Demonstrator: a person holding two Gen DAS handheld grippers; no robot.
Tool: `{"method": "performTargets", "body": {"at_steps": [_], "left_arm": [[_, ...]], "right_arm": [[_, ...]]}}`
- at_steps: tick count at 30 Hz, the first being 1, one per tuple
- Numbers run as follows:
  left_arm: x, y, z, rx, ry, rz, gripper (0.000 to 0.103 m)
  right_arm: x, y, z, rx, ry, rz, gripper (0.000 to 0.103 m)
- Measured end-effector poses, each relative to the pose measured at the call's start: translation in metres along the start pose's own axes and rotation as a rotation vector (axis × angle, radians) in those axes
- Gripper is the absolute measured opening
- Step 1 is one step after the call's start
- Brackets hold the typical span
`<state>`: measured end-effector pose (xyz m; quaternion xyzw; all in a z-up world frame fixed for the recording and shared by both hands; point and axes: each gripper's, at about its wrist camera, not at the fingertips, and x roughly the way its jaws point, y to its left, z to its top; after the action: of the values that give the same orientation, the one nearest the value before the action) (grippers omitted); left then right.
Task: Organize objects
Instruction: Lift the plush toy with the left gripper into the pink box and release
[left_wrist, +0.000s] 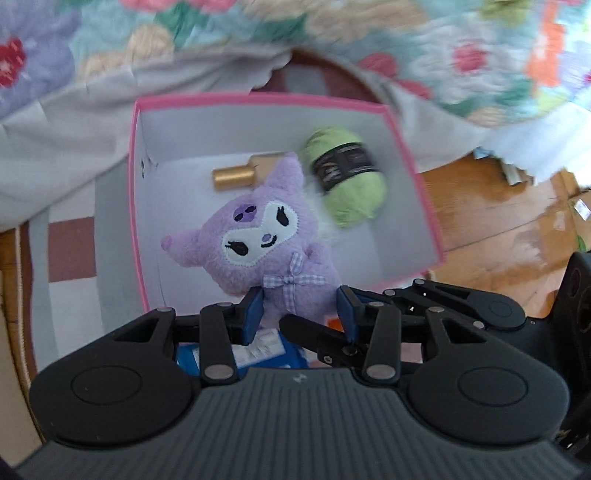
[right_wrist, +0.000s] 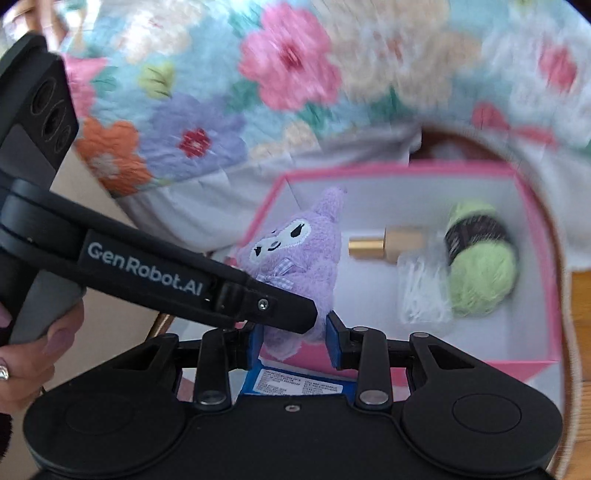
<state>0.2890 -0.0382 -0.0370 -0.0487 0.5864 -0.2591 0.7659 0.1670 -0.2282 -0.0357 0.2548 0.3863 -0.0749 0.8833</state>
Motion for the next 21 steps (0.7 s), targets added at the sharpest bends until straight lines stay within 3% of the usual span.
{"method": "performTargets", "body": {"at_steps": [10,16,18,21], "left_arm": [[0.071,0.030,0.023,-0.103,0.070,0.022,0.042],[0.080,0.042,0.025,-0.166,0.049,0.024,0.042],[0.071,0.041,0.022,-0.147,0.014,0.042,0.042],[0.054,0.035,0.019,-0.114,-0.016,0.067,0.045]], "right_arm": [[0.068,-0.042,0.015,0.139,0.175,0.004,0.040],[0.087,-0.034,0.014,0.078,0.193,-0.116,0.043],[0.083,-0.025,0.013,0.020,0.178,-0.189,0.046],[0.063,-0.011,0.011,-0.098,0.130,-0.226,0.050]]}}
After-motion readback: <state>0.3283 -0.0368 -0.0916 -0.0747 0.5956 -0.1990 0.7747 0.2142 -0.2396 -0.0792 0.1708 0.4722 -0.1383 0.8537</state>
